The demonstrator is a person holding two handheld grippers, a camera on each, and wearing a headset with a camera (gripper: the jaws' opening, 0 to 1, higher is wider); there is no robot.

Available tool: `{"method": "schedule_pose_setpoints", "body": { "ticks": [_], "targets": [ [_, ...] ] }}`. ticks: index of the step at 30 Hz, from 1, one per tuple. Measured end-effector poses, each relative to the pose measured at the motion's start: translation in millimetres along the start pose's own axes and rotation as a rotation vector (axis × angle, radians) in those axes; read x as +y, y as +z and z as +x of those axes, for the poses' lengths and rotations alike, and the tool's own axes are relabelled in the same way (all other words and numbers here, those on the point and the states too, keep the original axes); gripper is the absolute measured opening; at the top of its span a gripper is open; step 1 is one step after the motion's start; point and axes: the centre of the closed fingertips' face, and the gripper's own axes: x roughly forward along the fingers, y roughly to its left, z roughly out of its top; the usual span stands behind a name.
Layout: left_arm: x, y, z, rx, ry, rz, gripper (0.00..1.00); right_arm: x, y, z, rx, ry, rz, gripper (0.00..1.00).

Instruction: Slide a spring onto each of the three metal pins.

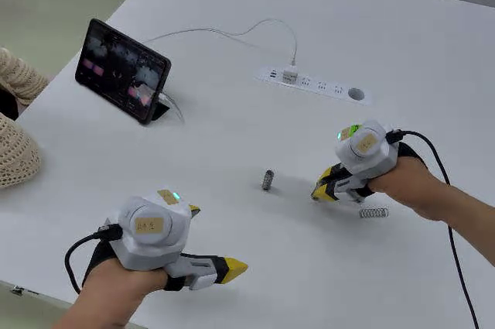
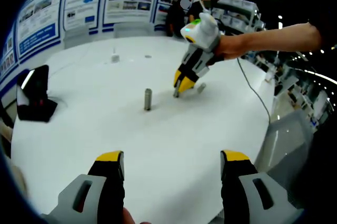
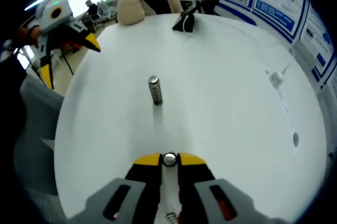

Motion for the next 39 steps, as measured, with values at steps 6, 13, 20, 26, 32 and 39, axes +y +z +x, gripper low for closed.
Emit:
{"method": "schedule_pose_setpoints", "body": {
  "ticks": [6,13,20,26,32,39],
  "targets": [
    [-0.3,4.1,0.1,-0.004,-0.002,0.005,0.76,0.7,-2.6,-2.3,0.002,-0.003,0.016,0.19],
    [-3.4,8.3,1.3,-0.01,-0.008,0.011,0.76,2.0,-5.9,-12.0,-0.019,-0.019,0.05,0.29],
    [-5.9,8.2,0.7,-0.014,-0.013,0.011,0.76,1.4,-8.0,-22.6,-0.066,-0.033,0.129,0.37],
    [-7.3,9.4,-1.0,-0.021,-0.014,0.006,0.76,3.5,-4.6,-30.9,-0.119,-0.037,0.189,0.41],
    [-7.5,10.4,-1.0,-0.022,-0.016,0.004,0.76,7.7,-3.2,-36.5,-0.154,-0.048,0.217,0.41],
    [-9.2,12.7,-1.2,-0.026,-0.018,0.005,0.76,11.5,0.4,-46.3,-0.229,-0.065,0.287,0.44]
  ]
}}
